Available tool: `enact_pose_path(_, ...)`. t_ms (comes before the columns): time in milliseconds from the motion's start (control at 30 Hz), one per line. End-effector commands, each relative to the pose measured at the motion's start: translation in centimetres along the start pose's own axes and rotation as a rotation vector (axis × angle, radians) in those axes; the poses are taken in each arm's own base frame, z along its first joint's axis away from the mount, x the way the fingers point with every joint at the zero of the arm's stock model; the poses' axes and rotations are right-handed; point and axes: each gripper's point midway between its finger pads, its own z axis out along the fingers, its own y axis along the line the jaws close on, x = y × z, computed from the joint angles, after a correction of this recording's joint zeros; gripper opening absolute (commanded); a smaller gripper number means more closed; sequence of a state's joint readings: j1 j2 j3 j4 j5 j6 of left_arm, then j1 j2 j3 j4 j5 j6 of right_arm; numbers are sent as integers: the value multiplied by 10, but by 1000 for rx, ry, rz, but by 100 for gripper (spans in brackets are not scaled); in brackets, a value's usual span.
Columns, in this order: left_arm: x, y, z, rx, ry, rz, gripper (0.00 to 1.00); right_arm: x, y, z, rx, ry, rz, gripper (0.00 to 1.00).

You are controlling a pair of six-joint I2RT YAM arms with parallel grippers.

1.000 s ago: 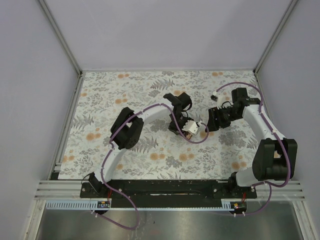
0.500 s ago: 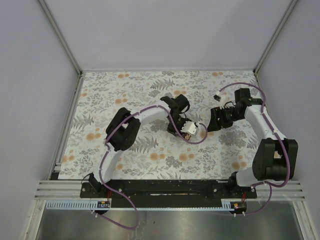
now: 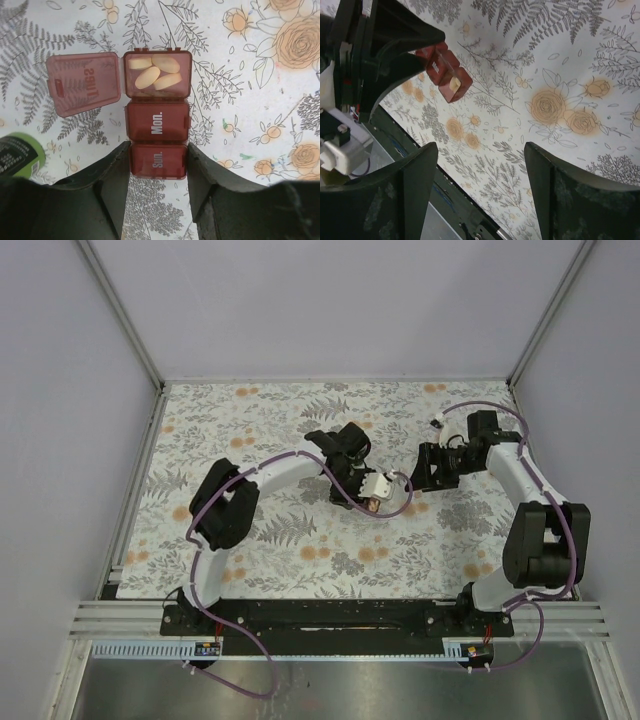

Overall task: Sort the pills into containers
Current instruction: Close the pill container at the center of the board.

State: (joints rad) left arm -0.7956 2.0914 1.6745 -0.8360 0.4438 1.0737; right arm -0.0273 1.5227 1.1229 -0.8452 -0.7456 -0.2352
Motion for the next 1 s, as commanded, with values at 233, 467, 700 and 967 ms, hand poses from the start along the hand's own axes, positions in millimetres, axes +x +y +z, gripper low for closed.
enact_pose_path(233,-41,15,-58,-217,-115,-129,0,-65,18,8,-127,-84,130,81)
enact_pose_path(467,-45,12,-70,-272,-92,-152,0,-77,34,25,-160,-56,146,79)
enact_pose_path(700,-51,7,-73,-282,-84,-160,0,-81,50,40,-184,-35,130,78)
enact_pose_path(967,-51,7,-77,-296,-77,-170,0,-73,53,49,-203,-10,134,77)
